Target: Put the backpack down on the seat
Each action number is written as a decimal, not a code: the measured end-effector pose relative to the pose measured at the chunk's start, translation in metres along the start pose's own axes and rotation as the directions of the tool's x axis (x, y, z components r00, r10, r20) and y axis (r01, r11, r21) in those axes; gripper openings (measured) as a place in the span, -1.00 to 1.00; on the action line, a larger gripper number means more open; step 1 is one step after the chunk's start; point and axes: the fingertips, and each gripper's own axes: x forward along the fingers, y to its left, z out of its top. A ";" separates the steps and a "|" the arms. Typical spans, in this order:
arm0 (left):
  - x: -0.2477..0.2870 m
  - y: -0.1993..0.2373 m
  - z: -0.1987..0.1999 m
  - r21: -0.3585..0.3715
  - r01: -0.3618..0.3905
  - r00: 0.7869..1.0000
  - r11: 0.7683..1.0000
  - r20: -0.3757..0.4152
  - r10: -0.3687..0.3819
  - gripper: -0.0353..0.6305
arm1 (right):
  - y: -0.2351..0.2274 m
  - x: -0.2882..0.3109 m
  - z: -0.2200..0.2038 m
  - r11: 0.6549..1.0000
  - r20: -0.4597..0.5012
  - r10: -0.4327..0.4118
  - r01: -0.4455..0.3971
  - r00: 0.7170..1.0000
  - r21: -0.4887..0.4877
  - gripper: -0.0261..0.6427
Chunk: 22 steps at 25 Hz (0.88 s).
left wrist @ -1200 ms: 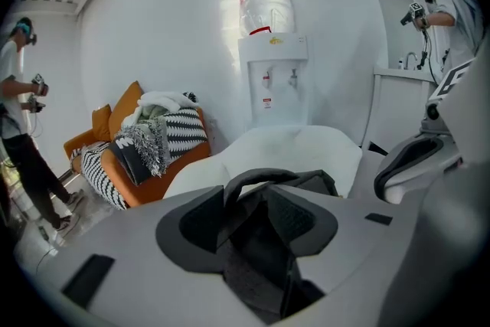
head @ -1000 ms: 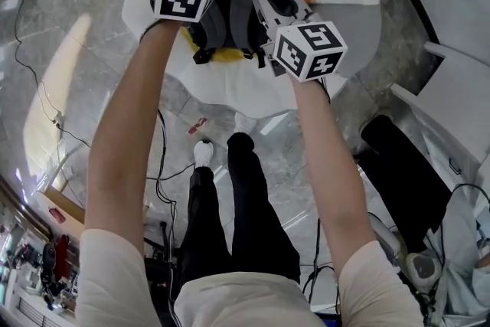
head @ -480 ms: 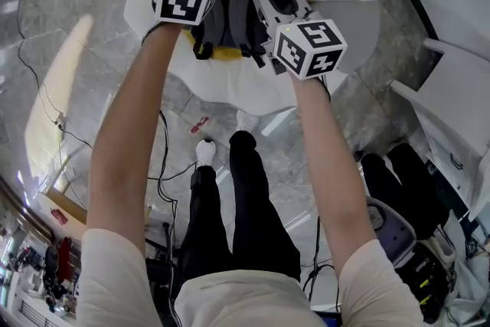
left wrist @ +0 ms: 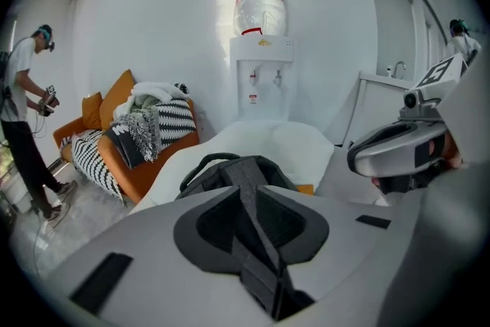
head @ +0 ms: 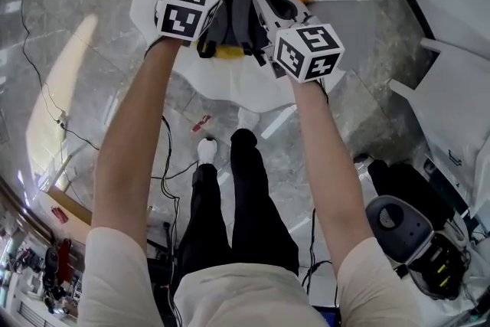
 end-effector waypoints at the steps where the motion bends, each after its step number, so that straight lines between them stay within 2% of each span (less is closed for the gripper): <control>1: -0.006 -0.002 -0.003 -0.002 0.002 1.000 1.000 -0.007 -0.002 -0.69 | 0.003 -0.003 0.000 1.000 -0.001 -0.001 0.001 1.000 0.003 -0.85; 6: -0.042 -0.009 -0.013 -0.057 0.007 1.000 0.998 -0.018 -0.008 -0.84 | 0.010 -0.024 0.003 0.999 0.001 -0.016 0.016 1.000 0.029 -0.85; 11: -0.083 -0.021 -0.009 -0.121 0.042 0.999 0.992 0.005 -0.042 -0.84 | 0.027 -0.051 0.015 0.998 0.014 -0.036 0.035 0.999 0.051 -0.85; 18: -0.145 -0.038 0.011 -0.140 0.080 0.996 0.987 0.055 -0.073 -0.84 | 0.064 -0.092 0.029 0.996 0.029 -0.056 0.054 0.998 0.075 -0.85; 22: -0.183 -0.049 0.021 -0.175 0.095 0.993 0.980 0.089 -0.080 -0.84 | 0.084 -0.118 0.038 0.994 0.044 -0.076 0.072 0.996 0.085 -0.85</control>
